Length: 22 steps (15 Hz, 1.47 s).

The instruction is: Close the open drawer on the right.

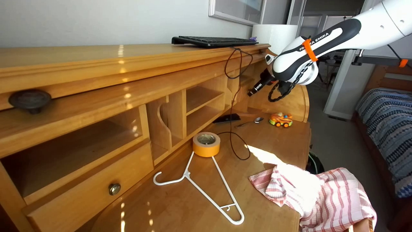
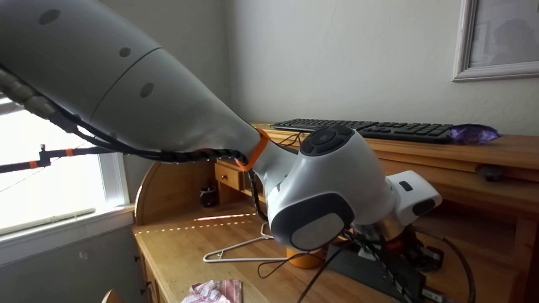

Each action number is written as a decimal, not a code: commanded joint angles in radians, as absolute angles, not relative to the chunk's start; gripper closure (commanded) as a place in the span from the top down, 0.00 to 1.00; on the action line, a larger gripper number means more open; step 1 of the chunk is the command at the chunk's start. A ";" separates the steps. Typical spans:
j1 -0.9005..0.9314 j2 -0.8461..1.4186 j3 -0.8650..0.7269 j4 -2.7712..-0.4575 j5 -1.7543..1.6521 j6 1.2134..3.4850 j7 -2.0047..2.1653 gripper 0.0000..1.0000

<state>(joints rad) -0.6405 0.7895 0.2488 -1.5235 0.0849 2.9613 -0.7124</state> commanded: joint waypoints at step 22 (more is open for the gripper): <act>-0.226 0.018 -0.095 -2.205 0.052 2.271 -0.111 0.99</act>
<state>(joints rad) -0.2932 0.1726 -0.0845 -2.0442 0.0142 2.2584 -0.2682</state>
